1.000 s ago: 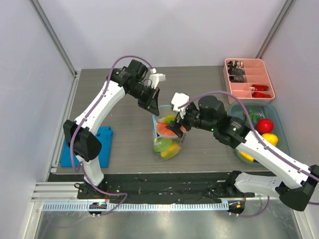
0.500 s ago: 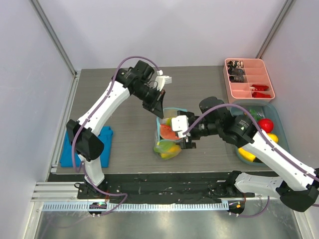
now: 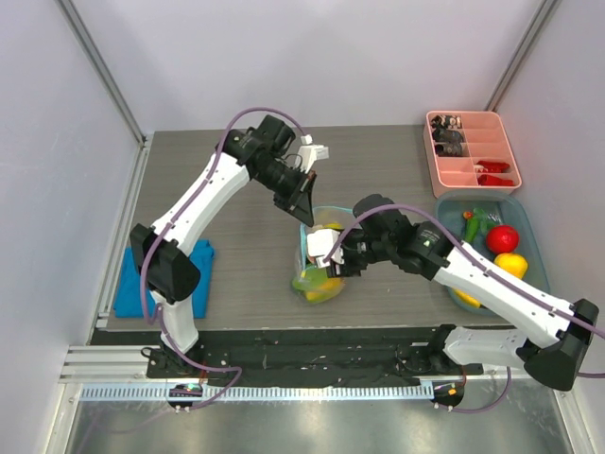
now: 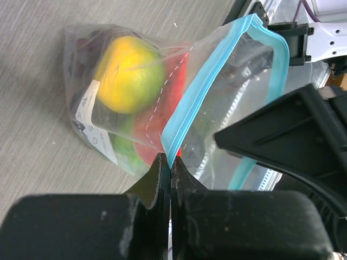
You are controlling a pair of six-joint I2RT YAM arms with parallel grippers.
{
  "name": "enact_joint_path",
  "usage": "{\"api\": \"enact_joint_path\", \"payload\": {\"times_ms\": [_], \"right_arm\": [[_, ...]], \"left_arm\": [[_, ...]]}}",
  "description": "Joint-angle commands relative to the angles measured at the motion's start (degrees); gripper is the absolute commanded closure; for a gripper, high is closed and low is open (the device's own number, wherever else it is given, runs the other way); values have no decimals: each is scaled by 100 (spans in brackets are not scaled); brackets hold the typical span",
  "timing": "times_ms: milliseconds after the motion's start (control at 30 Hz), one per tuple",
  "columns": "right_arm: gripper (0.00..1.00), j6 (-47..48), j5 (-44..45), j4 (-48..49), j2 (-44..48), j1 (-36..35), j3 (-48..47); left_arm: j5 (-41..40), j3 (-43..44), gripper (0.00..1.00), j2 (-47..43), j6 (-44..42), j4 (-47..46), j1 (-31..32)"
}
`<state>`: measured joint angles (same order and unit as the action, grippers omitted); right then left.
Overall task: Place the food in the zip-top bag and seal the zipper
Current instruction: Zip the zipper food storage bag at the center of the board.
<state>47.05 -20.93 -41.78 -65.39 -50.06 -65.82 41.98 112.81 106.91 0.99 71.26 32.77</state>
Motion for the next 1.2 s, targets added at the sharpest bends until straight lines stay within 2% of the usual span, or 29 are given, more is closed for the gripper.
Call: {"api": "enact_joint_path", "payload": {"times_ms": [0, 67, 100, 167, 267, 333, 467, 567, 600, 633, 700, 733, 767, 833, 933, 967, 1167], "right_arm": [[63, -301, 502, 873, -167, -144, -36], [78, -362, 607, 1074, -220, -293, -71], [90, -502, 668, 1171, -272, -372, -106], [99, -661, 870, 1452, -343, -617, -246], [99, -758, 1081, 1619, -501, -812, -344], [99, -785, 1213, 1690, -493, -812, -204], [99, -829, 1319, 1892, -239, -830, 157], [99, -881, 1407, 1980, -115, -830, 324], [99, -890, 1433, 1989, -97, -821, 342], [99, -908, 1512, 1998, -80, -821, 359], [99, -996, 1548, 2103, -80, -812, 368], [99, -1022, 1548, 2112, -97, -821, 351], [99, -1092, 1548, 2130, -141, -821, 351], [99, -1154, 1548, 2165, -185, -830, 307], [99, -1215, 1565, 2200, -247, -830, 263], [99, -1215, 1548, 2209, -255, -821, 254], [99, -1373, 1592, 2227, -378, -821, 158]], "left_arm": [[451, 74, 99, 22, -47, 63, 71], [687, 126, 98, 92, 6, 63, 106], [767, 153, 97, 128, 93, 63, 124], [934, 249, 95, 233, 129, 72, 255], [988, 302, 92, 312, 76, 177, 519], [1085, 285, 86, 374, 103, 195, 537], [1014, 189, 72, 313, 76, 301, 91], [1067, -380, 36, -336, 618, -584, -402], [1015, -583, 10, -608, 813, -979, -760], [832, -803, 0, -1089, 971, -1653, -920], [699, -1514, 0, -1619, 1392, -2368, -1463], [689, -1795, 0, -2117, 1508, -3015, -1667], [715, -2355, 0, -2348, 1622, -3309, -1843], [960, -2920, 0, -2823, 1632, -3941, -2335], [1234, -4028, 0, -3807, 1159, -4260, -2731], [1191, -4466, 0, -4297, 975, -4253, -2776], [1269, -6050, 0, -5732, 33, -4410, -2785]]}}
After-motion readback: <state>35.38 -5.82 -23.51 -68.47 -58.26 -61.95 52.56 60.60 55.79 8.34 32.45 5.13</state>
